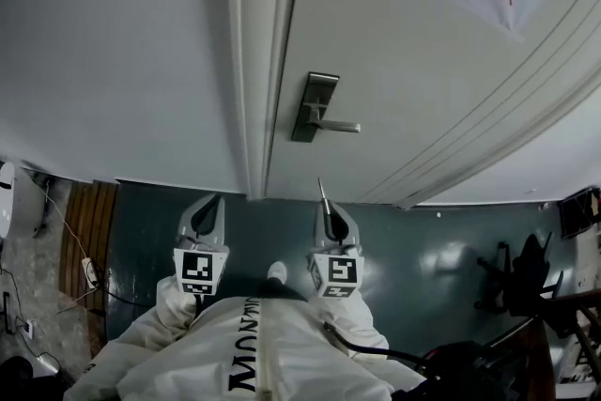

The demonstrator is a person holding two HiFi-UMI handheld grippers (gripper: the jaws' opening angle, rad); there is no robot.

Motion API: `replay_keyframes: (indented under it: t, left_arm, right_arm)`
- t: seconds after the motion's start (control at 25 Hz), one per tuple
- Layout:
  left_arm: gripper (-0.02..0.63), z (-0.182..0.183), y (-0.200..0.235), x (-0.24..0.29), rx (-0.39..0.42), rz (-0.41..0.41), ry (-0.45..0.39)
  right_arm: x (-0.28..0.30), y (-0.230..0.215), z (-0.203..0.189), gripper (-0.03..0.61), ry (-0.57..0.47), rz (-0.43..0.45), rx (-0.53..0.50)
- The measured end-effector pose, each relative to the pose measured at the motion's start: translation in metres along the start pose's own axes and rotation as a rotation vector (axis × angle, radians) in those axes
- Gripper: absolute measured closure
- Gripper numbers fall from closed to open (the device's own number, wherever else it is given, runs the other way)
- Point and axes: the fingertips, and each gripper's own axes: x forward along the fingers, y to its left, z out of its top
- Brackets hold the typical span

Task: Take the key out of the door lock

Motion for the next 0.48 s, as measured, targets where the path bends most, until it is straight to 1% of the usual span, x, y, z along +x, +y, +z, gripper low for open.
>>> replay_keyframes:
  t: [0.28,0.48]
  left_arm:
    - [0.614,-0.03,0.008,-0.085,-0.057,-0.012,0.0]
    - [0.614,-0.043,-0.002,-0.13,-0.075,-0.02,0.015]
  right_arm:
    - [-0.062,0.059,-0.003,0.555,0.001,-0.026,-0.004]
    - [-0.104,0.078,-0.001,0.555,0.001,-0.04,-0.019]
